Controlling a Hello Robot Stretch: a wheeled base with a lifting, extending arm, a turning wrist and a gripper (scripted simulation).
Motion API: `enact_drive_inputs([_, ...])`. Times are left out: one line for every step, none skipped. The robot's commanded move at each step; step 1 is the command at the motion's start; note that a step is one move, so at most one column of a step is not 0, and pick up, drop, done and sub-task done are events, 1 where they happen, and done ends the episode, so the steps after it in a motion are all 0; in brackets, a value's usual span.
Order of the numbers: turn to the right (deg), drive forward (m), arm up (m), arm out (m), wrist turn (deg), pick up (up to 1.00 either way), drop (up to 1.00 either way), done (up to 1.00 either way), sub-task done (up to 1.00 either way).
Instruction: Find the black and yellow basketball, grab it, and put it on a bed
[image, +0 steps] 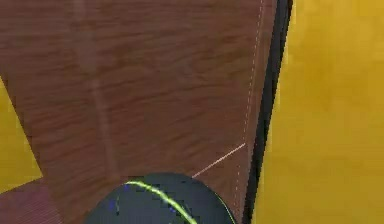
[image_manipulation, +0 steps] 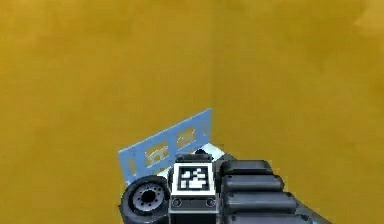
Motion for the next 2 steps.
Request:
enact_drive_inputs([45.0, 0.0, 0.0, 0.0, 0.0, 0.0, 0.0, 0.0, 0.0])
enact_drive_inputs([24.0, 0.0, 0.0, 0.0, 0.0, 0.0, 0.0, 0.0, 0.0])
